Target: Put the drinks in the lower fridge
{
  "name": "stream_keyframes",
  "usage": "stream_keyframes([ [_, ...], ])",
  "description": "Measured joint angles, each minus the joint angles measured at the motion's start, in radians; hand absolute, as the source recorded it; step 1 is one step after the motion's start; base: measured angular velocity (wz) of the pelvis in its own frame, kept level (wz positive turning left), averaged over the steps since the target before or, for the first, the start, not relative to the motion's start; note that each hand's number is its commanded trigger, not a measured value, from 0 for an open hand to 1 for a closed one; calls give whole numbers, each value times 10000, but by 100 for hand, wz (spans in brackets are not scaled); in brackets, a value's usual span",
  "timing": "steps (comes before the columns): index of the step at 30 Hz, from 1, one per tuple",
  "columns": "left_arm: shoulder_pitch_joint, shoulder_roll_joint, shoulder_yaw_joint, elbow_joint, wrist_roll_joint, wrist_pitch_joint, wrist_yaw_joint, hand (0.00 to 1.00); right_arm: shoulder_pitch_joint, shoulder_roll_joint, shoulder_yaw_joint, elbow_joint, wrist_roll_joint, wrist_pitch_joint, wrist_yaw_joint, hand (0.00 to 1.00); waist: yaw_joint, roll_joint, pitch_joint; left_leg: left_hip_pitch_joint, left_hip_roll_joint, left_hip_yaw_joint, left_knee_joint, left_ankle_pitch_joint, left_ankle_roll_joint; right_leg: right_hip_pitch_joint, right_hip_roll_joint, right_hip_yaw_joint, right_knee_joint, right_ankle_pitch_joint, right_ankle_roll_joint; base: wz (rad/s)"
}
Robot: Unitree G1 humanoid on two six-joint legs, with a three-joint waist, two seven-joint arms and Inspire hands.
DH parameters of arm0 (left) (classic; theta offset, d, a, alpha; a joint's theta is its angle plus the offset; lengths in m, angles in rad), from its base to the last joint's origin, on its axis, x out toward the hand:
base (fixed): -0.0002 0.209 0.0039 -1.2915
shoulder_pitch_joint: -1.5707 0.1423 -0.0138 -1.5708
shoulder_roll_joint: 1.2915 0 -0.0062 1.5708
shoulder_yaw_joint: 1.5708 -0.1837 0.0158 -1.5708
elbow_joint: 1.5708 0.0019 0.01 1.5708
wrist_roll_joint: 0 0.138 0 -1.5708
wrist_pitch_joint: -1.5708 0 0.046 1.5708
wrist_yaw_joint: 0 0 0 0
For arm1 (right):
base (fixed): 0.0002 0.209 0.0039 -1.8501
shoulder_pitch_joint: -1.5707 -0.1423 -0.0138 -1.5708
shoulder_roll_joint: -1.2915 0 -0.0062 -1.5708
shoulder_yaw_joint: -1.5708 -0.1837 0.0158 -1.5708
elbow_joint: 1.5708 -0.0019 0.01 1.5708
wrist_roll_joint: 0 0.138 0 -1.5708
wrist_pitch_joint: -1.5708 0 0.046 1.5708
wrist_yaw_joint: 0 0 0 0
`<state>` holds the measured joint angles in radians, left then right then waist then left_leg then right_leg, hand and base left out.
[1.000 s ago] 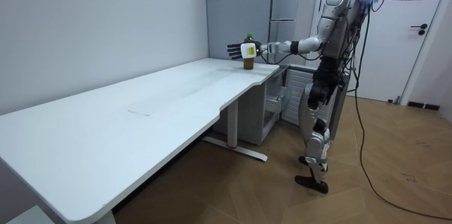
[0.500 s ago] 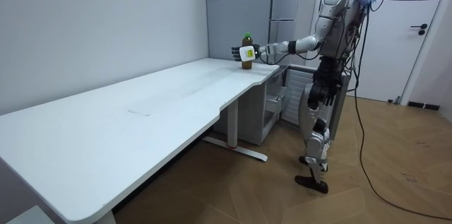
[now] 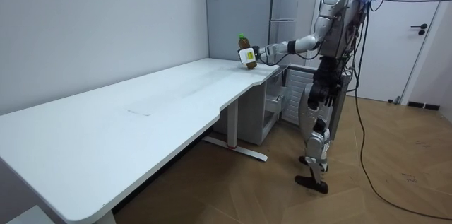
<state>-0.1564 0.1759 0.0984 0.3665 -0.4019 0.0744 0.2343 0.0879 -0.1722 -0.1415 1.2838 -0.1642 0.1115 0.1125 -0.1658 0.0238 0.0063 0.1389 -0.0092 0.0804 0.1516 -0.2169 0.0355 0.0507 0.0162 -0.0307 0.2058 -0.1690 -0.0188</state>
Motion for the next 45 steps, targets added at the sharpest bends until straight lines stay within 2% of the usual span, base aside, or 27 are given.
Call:
stream_keyframes([
  [4, -71, 0, 59, -3, -7, 19, 12, 100, 2, 5, 7, 0, -25, 4, -15, 0, 2, -74, 3, -55, 2, -2, 23, 3, -1, -1, 0, -1, 8, -1, -1, 0],
  [11, -228, 0, 48, -30, 6, 26, 37, 100, 13, 67, 66, -6, 82, 7, -88, 0, 61, -384, -27, -104, 5, -2, 121, 2, -2, -2, 2, 0, 13, -8, -12, 0],
  [16, -227, -4, -157, -344, 10, 131, 20, 100, 22, 122, 421, -398, 295, 71, -85, 0, 118, -369, -27, -256, 8, -6, 160, -1, -1, -84, 0, 19, -2, 14, -3, 1],
  [18, -222, -17, -520, -800, 34, 185, 5, 100, 30, 153, 434, -847, 376, 72, -89, 0, 250, -320, -3, -273, 11, -19, 151, -1, -1, -91, 4, 15, -14, 32, -7, 0],
  [23, -218, -21, -1038, -2048, 44, 195, -344, 100, -7, 154, 522, -1236, 443, -336, -99, 0, 400, -235, 11, -265, 23, -21, 151, 0, -3, -61, 2, -31, -21, 31, -8, 0],
  [28, -156, -24, -1404, -3207, 21, 186, -752, 100, 104, 125, 1054, -2172, 443, -359, -86, 0, 396, -246, 12, -253, 31, -14, 154, 2, -4, -61, -6, -75, 2, 30, -9, 0],
  [31, 257, -43, -1737, -3967, 13, 173, -1235, 100, 226, 192, 1295, -3133, 560, -369, -13, 0, 396, -305, 20, -221, 46, -7, 173, 2, -4, -16, -66, -119, -13, 22, -16, 2],
  [33, 521, -63, -2032, -4221, 1, 176, -1651, 100, 278, 332, 1639, -3906, 806, -553, 148, 0, 402, -367, -12, -234, 76, 15, 204, 2, -4, -2, -106, -160, -21, 20, -13, 5],
  [38, 758, -122, -2541, -4342, 2, 173, -2253, 100, 534, 609, 2198, -5559, 832, -710, 776, 0, 658, -373, -30, -227, 71, 16, 224, 2, -4, 22, -119, -240, -22, 22, -11, 3],
  [41, 971, -120, -2713, -4457, 8, 172, -2519, 100, 568, 617, 2502, -5993, 852, -703, 1133, 0, 863, -377, -31, -225, 73, 20, 224, 2, -4, 28, -113, -235, -28, 23, -11, 0],
  [45, 1124, -96, -2794, -4455, 10, 170, -2682, 100, 555, 601, 2803, -6579, 956, -741, 1425, 0, 905, -390, -28, -228, 77, 17, 235, 2, -4, 37, -122, -254, -18, 23, -12, 0],
])
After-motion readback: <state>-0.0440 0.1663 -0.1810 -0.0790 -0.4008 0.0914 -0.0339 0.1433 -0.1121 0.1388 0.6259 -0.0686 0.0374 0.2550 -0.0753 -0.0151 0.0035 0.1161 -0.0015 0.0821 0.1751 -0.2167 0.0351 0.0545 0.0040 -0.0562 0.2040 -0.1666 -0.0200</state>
